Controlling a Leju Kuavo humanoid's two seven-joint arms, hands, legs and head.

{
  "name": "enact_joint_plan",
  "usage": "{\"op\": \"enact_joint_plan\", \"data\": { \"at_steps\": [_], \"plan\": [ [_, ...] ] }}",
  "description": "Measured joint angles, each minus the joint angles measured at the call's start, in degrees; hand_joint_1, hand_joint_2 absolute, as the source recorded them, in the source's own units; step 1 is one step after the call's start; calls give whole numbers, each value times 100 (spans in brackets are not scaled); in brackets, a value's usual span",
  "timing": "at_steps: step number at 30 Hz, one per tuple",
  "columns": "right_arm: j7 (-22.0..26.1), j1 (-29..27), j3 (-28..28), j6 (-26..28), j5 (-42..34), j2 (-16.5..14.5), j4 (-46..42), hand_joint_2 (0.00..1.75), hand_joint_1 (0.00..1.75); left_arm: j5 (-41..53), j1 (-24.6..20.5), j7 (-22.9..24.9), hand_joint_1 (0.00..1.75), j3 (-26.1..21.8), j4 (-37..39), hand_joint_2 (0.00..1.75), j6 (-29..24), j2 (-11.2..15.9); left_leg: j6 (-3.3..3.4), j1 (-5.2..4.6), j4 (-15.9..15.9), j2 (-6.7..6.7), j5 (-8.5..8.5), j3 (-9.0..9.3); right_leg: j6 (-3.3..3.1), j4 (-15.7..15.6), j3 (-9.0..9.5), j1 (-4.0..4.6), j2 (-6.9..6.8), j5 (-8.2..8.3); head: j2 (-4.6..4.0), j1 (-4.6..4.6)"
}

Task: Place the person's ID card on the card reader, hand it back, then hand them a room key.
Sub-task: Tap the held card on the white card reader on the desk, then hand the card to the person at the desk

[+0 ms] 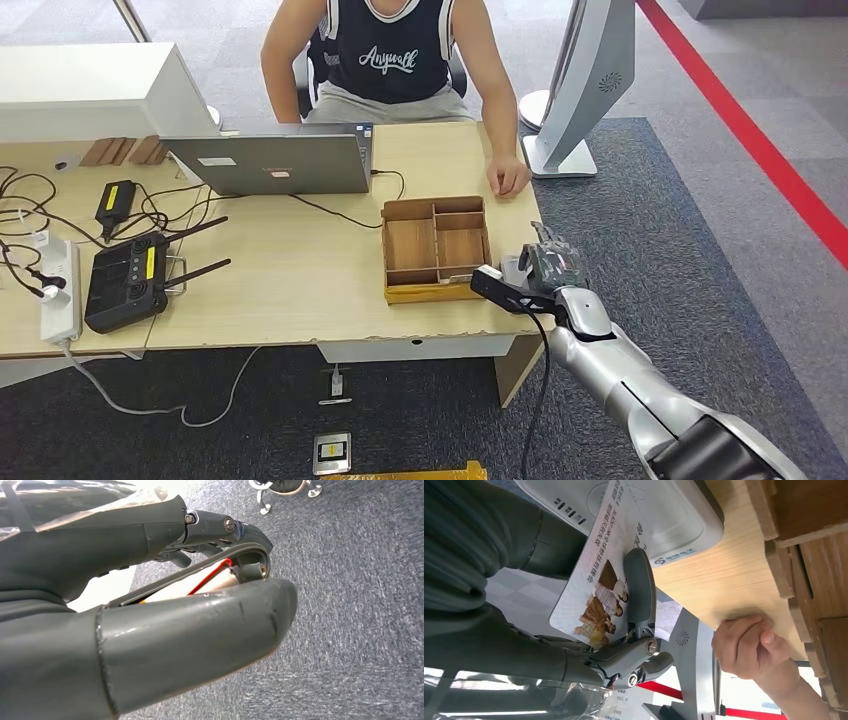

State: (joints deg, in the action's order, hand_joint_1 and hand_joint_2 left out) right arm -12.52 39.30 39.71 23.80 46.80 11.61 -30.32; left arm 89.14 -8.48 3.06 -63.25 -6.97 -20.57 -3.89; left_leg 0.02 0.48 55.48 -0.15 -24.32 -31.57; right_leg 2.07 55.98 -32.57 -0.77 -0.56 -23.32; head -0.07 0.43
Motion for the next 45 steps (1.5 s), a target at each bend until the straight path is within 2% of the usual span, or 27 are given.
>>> {"op": "enact_joint_plan", "data": {
  "at_steps": [18, 26, 30, 36, 45],
  "plan": [
    [86, -26, -13, 31, -126, -77, 173, 175, 175, 19, -5, -44, 0, -89, 0, 0, 1, 0, 0, 0, 0, 1, 0, 6, 0, 0, 5, 0, 0, 0, 0, 1],
    [214, 9, -67, 411, -172, -76, 191, 175, 175, 79, -3, -102, 0, -92, 0, 0, 19, 1, -1, -1, 0, 0, 2, 3, 2, 1, 7, -1, 0, 3, 0, 0],
    [65, 197, -178, 543, -186, 47, -89, 175, 175, 80, 1, -109, 0, -92, 0, 0, 20, 2, -1, -2, 2, 0, 3, 1, 3, 1, 5, -2, 0, 5, 0, -1],
    [-333, 640, -421, 291, 47, 414, -881, 175, 175, 80, 7, -202, 0, -91, 0, 0, 56, 4, -1, -3, 2, 0, 2, 1, 3, 1, 4, -3, 0, 4, 0, 0],
    [-390, 846, -639, 183, 205, 636, -1552, 175, 175, 82, 9, -286, 0, -81, 0, 0, 101, 2, -1, -2, 1, 0, 2, 0, 2, 1, 3, -1, 0, 4, 0, -1]
  ]
}}
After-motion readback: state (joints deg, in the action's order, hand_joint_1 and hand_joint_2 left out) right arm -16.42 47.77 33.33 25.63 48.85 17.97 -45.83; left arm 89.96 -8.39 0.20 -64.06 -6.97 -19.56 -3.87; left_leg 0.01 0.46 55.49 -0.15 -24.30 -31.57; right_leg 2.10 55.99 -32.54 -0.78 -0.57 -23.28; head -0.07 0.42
